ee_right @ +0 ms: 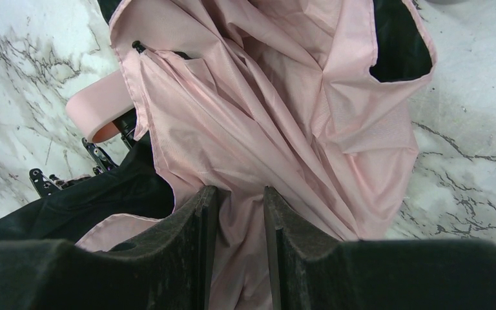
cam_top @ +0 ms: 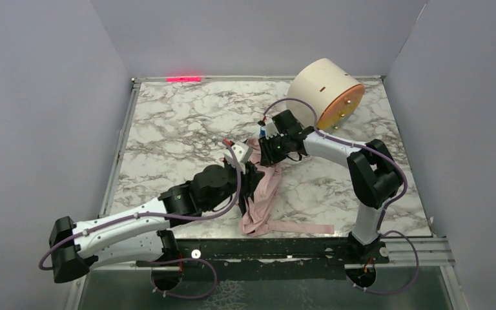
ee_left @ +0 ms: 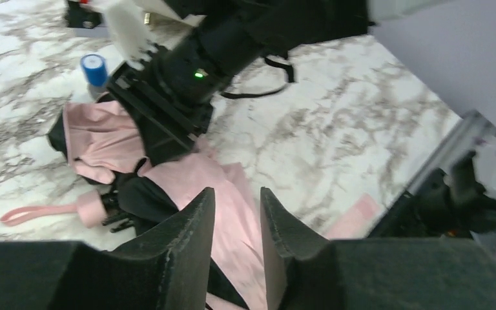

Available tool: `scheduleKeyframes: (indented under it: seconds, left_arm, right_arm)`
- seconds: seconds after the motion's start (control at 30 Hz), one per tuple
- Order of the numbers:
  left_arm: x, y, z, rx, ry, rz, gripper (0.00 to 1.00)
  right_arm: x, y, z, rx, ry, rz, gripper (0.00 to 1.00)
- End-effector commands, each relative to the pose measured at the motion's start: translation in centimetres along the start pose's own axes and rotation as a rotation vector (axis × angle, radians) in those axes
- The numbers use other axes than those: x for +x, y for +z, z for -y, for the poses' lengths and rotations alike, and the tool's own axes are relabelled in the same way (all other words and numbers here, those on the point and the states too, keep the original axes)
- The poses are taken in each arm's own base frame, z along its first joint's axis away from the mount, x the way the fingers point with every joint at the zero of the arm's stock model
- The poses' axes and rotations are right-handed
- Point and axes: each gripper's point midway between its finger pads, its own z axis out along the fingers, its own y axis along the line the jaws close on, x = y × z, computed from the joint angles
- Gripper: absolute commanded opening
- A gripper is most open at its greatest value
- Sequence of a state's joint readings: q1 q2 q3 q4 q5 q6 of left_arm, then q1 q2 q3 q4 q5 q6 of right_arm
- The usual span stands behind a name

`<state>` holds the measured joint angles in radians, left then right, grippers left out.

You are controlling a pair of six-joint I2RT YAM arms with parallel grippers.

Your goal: Put away the umbrella

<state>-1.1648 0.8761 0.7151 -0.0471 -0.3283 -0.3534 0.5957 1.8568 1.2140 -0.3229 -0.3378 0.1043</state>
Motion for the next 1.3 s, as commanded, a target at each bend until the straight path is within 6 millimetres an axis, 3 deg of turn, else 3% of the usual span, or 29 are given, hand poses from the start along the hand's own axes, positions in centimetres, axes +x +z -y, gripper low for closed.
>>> scheduleKeyframes:
  seconds: [0.0, 0.1, 0.17, 0.27, 0.4, 0.73, 0.9, 1.1, 1.27]
  left_arm:
    - [-3.2, 3.4, -2.5, -0.041, -0.018, 0.095, 0.30]
    - [-1.7, 5.2, -3.5, 0.021, -0.054, 0.047, 0.29]
    - [0.2, 6.0, -2.3, 0.120, -0.048, -0.022, 0.29]
    - [3.1, 6.8, -0.1, 0.267, -0.036, -0.136, 0.20]
    - [6.0, 6.8, 0.8, 0.343, -0.049, -0.233, 0.12]
    - [12.7, 3.7, -2.0, 0.235, -0.171, -0.311, 0.06]
    - [15.6, 3.3, -4.0, 0.142, -0.200, -0.327, 0.05]
    - [18.4, 2.7, -5.5, 0.083, -0.253, -0.332, 0.03]
    - [20.3, 2.1, -5.9, 0.069, -0.288, -0.353, 0.02]
  right_arm:
    - [-0.8, -0.9, -0.3, 0.004, -0.018, 0.034, 0.38]
    - [-0.8, -1.0, -0.3, 0.003, -0.021, 0.033, 0.37]
    - [-0.9, -1.1, -0.3, 0.003, -0.022, 0.037, 0.38]
    - [-0.8, -1.2, -0.3, 0.007, -0.022, 0.037, 0.38]
    - [-0.7, -1.3, -0.3, 0.009, -0.021, 0.037, 0.38]
    - [-1.4, -1.8, -0.6, 0.003, -0.027, 0.053, 0.38]
    - [-2.6, -2.9, -2.1, -0.059, -0.050, 0.092, 0.40]
    - [-5.3, -6.5, -4.1, -0.097, -0.112, 0.198, 0.59]
    - [-8.1, -9.1, -3.6, -0.011, -0.141, 0.294, 0.74]
